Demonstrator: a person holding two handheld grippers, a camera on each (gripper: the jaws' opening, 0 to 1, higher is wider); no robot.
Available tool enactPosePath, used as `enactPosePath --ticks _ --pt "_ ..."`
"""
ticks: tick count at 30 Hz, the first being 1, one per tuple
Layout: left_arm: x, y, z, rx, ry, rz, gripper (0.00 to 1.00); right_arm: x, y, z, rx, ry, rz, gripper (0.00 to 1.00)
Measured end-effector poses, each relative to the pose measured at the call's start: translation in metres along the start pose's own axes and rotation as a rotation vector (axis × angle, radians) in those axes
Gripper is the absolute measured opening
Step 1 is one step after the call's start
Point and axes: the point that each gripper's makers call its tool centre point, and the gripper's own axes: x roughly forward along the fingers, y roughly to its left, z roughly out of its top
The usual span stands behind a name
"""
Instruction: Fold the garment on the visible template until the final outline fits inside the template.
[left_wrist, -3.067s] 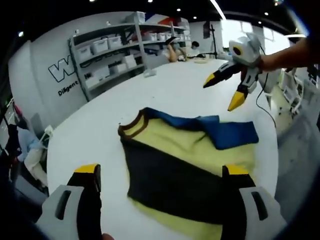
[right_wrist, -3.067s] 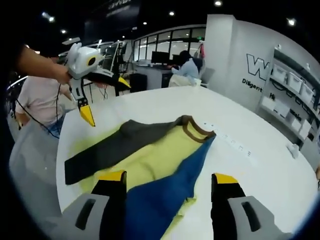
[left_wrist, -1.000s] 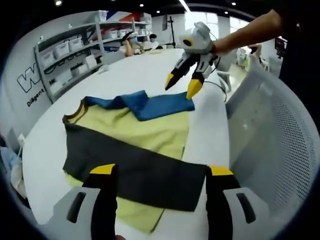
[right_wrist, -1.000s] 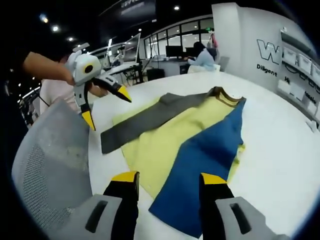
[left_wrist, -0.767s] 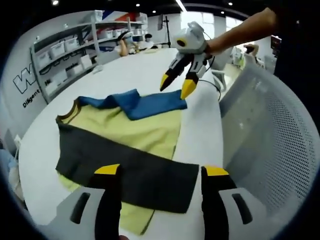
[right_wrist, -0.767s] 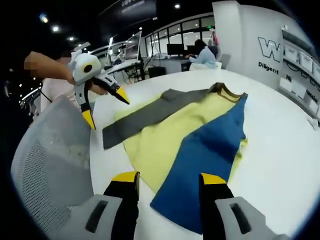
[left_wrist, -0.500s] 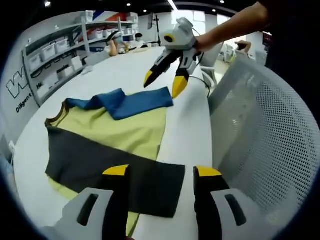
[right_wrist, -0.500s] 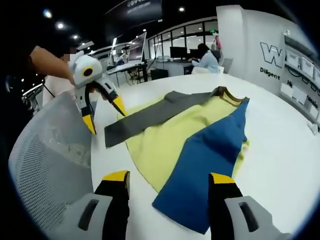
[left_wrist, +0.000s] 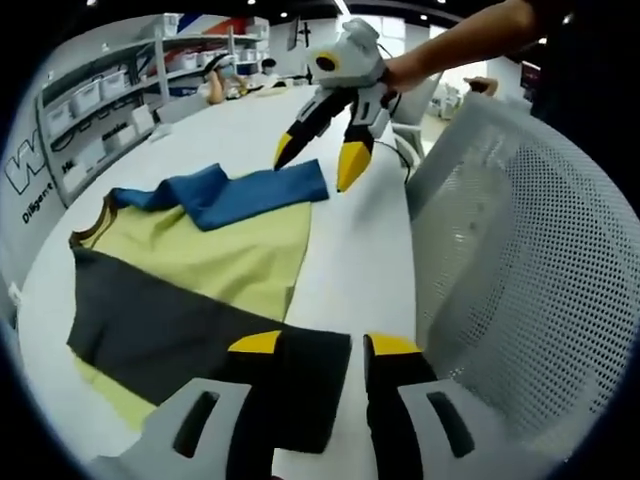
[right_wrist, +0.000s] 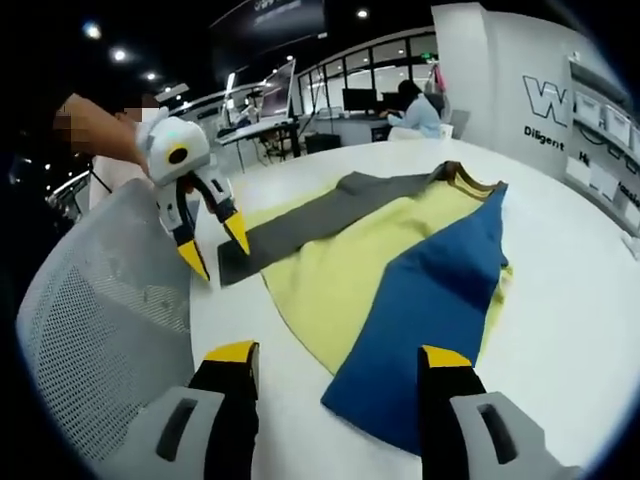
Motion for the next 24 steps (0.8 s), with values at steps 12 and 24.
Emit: enactPosePath --ticks 12,24 --pt "0.008 -0.001 -0.005 -0.038 0.035 -0.011 0.14 0.016 -0.005 -0.003 0.013 0.032 -0.022 0.54" --pt "0.008 0.005 -0.008 -0.141 0.045 0.011 0.03 0.025 -0.004 -0.008 0.037 0.052 -0.015 0.52"
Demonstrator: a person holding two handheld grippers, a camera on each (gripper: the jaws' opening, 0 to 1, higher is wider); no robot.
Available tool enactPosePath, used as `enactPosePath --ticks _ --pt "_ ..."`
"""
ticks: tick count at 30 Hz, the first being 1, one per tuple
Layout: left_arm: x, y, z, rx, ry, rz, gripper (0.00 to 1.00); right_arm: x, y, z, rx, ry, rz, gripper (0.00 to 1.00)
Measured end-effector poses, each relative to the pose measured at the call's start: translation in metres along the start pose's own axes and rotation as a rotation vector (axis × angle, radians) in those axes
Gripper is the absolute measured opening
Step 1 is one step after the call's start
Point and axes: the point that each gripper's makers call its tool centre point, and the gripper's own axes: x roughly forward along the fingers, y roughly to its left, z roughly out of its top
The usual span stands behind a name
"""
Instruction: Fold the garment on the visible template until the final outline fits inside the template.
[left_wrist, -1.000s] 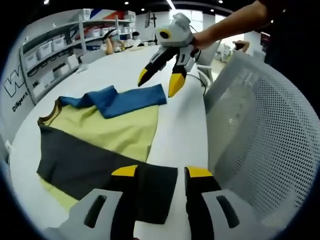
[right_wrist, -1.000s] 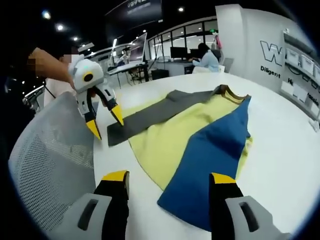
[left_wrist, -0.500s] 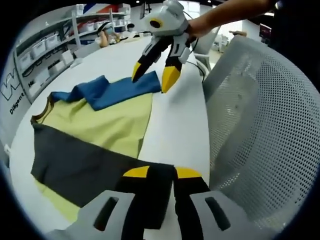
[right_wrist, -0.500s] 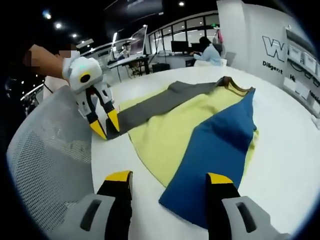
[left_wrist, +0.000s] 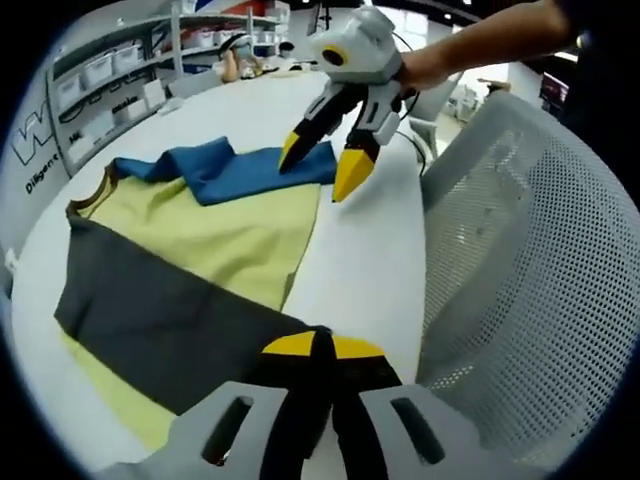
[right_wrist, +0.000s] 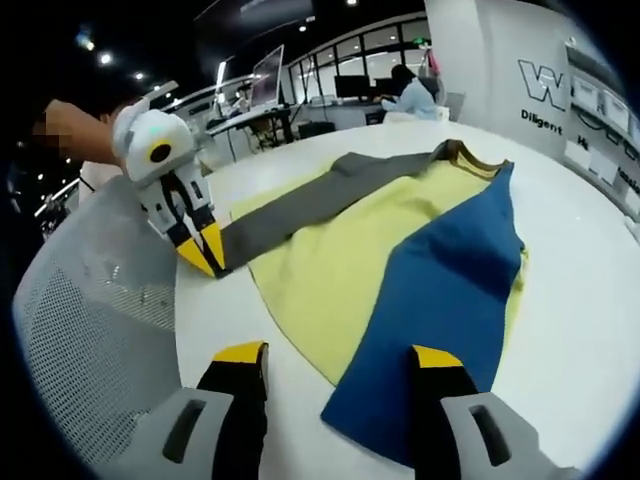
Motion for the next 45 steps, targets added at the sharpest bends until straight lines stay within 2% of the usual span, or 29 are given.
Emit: enactPosePath --ticks 2,6,12,18,23,33,38,45 --pt "-0.001 0.0 0.0 -0.039 0.004 0.001 0.02 0.0 0.0 -0.001 -0.002 0.005 0.002 0.52" --pt "-0.009 0.002 0.007 -0.066 -0.024 0.001 0.02 -0.003 0.003 -0.006 -0.039 0.015 0.004 0.51" --pt "-0.025 0.009 0.025 -0.146 -0.114 0.001 0.02 -0.01 0.007 -0.014 -0.064 -0.001 0.0 0.51" --pt "-0.042 0.026 0.039 -0.2 -0.173 0.041 0.02 -0.017 0.003 -0.021 -0.071 0.006 -0.009 0.47" --pt "-0.065 0.05 0.048 -0.224 -0.231 0.097 0.02 -0.02 0.004 -0.024 -0.066 0.003 -0.016 0.45" --pt "-0.112 0.1 0.046 -0.291 -0.296 0.22 0.02 -0.025 0.003 -0.028 -0.061 0.01 -0.021 0.41" --pt "-0.127 0.114 0.043 -0.315 -0.315 0.255 0.02 -0.031 0.004 -0.034 -0.062 0.015 -0.02 0.38" --pt "-0.138 0.125 0.041 -0.326 -0.331 0.291 0.02 -0.04 0.008 -0.041 -0.037 0.02 -0.014 0.36"
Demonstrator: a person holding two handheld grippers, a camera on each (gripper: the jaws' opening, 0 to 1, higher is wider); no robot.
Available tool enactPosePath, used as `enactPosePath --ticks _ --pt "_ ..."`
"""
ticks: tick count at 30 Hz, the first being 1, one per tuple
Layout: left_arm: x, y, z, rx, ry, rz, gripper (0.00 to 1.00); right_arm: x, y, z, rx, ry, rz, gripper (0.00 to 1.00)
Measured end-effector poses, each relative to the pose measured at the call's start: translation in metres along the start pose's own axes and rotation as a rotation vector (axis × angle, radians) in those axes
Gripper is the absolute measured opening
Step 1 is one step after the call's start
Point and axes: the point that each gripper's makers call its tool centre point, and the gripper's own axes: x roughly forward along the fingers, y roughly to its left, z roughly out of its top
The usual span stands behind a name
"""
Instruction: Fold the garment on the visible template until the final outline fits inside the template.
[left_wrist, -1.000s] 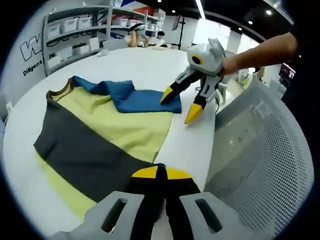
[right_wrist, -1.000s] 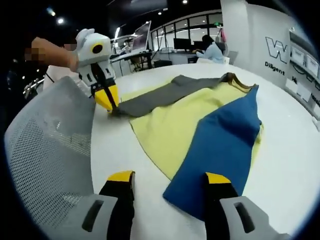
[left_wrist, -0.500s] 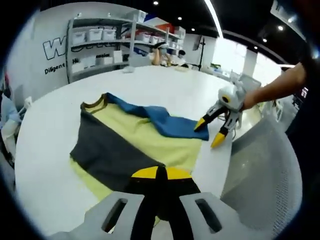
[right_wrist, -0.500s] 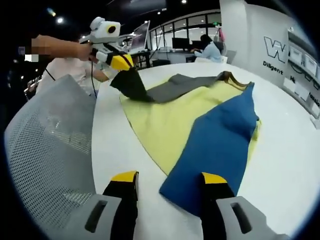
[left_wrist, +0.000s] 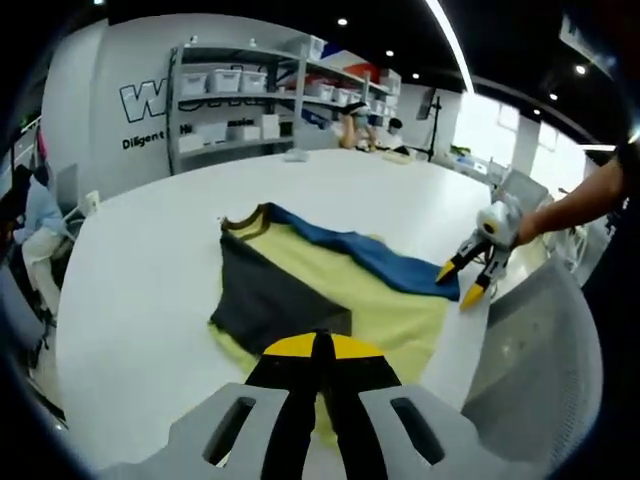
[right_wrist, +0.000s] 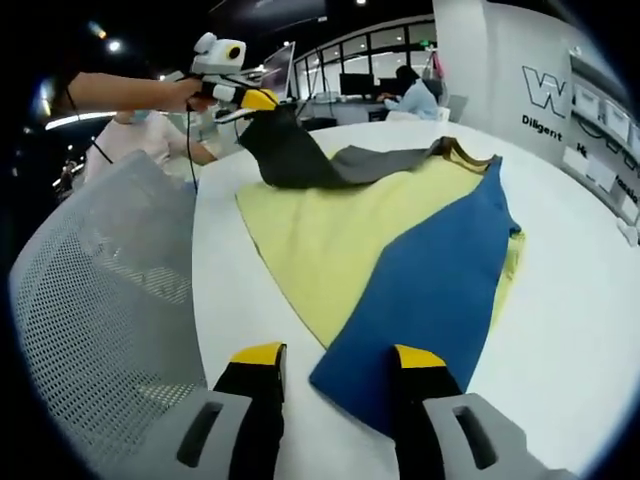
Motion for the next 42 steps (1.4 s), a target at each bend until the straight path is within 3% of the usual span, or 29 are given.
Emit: enactPosePath --ticks 10,18,27,30,33,42 --pt "-0.013 0.027 0.004 -0.01 -0.018 0.065 0.02 -0.007 0.012 -0.007 0.026 0.01 0.011 0.35" --pt "-0.03 0.049 0.013 -0.024 -0.043 0.126 0.02 -0.005 0.013 -0.004 0.04 0.007 0.013 0.44" --pt "-0.049 0.072 0.022 -0.037 -0.07 0.215 0.02 -0.014 -0.004 0.031 0.022 -0.104 -0.061 0.66" --pt "-0.053 0.08 0.024 -0.036 -0.076 0.237 0.02 -0.018 -0.006 0.042 0.018 -0.13 -0.067 0.66" --pt "-0.056 0.086 0.027 -0.039 -0.079 0.252 0.02 -0.022 -0.009 0.052 0.025 -0.165 -0.075 0.72" --pt "-0.066 0.108 0.037 -0.03 -0.086 0.296 0.02 -0.031 -0.015 0.061 0.006 -0.185 -0.102 0.76"
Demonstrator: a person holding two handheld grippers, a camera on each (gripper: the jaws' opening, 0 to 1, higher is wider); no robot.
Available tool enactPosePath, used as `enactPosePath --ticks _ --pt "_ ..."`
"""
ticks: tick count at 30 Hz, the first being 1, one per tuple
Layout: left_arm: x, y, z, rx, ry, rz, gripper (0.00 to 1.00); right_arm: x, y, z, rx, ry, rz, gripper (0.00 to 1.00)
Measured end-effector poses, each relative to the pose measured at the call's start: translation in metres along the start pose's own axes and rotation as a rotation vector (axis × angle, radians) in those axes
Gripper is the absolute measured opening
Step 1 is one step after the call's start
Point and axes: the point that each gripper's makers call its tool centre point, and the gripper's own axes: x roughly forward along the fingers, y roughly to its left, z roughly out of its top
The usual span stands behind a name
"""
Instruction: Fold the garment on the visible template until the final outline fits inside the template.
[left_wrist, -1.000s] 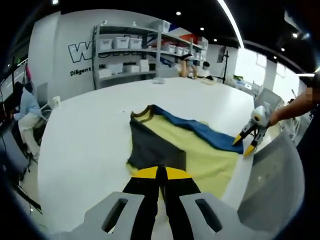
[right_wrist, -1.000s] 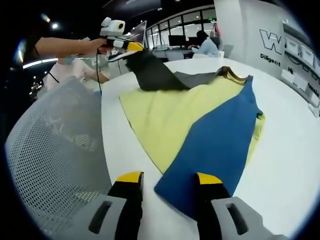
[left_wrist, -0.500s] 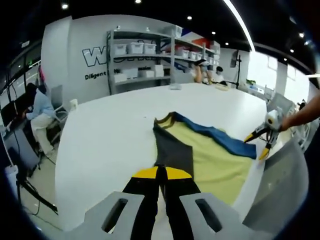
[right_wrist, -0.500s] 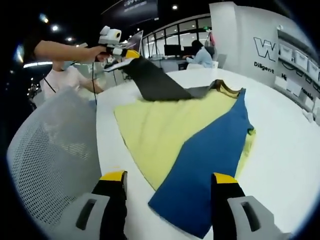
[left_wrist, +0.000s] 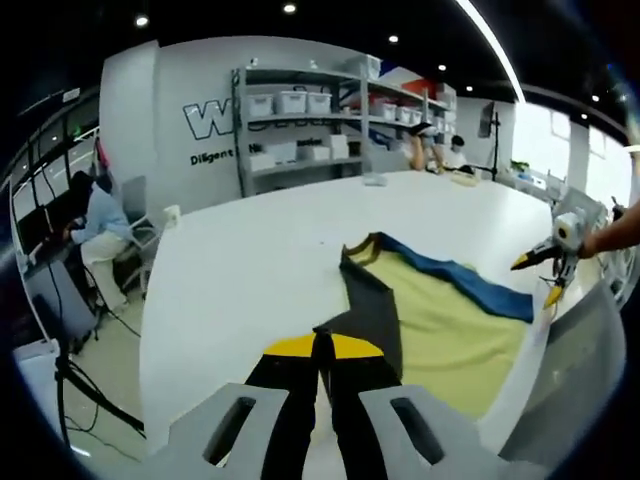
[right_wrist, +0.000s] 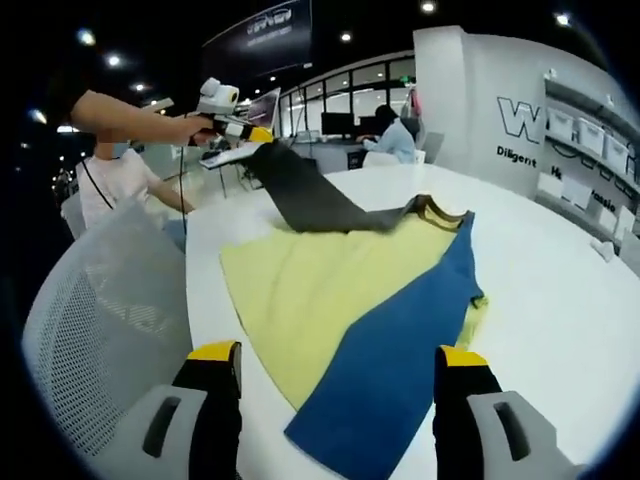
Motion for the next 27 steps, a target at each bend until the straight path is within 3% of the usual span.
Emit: enactPosePath --ticks 13,27 --pt "-0.006 0.047 0.017 -0.003 -0.022 0.099 0.02 -0.006 -0.006 0.008 0.011 -0.021 -0.028 0.76" --pt "-0.016 0.103 0.022 -0.018 -0.034 0.231 0.02 -0.007 -0.011 0.015 0.021 -0.03 -0.049 0.76"
